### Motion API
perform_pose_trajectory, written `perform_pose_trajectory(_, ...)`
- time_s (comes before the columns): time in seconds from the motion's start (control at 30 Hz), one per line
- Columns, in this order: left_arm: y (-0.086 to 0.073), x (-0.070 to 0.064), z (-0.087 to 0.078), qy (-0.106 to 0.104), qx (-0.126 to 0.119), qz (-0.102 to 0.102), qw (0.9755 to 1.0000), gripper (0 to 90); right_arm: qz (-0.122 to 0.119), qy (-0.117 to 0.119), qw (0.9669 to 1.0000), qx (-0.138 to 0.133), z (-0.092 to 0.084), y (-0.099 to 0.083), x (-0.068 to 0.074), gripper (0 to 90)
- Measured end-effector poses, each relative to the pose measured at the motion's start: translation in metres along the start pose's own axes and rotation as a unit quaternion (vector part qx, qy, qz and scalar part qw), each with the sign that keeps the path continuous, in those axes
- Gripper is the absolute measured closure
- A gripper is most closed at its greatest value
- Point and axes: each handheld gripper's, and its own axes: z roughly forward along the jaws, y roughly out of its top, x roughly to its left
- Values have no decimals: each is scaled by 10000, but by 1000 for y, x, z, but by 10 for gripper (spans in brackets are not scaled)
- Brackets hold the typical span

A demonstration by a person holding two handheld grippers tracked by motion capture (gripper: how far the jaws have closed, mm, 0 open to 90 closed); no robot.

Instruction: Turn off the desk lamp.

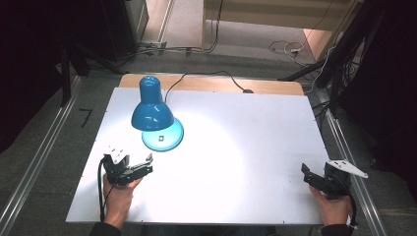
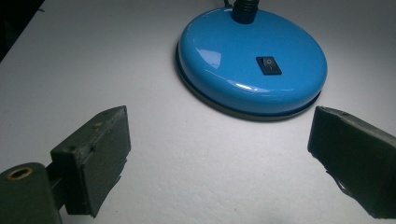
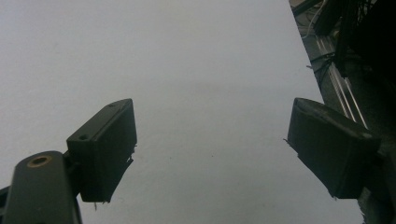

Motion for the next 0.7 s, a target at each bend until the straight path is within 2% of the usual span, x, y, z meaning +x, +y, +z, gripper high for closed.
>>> perform_pose_trajectory(0.37, 0, -10, 8, -38, 20, 119, 9999, 64, 19, -3, 10000, 8, 0, 0, 0, 141)
perform_pose_trajectory(0.7, 1, -14, 12, -39, -3, 109, 9999, 64, 29, -4, 10000, 18, 0, -1, -1, 140)
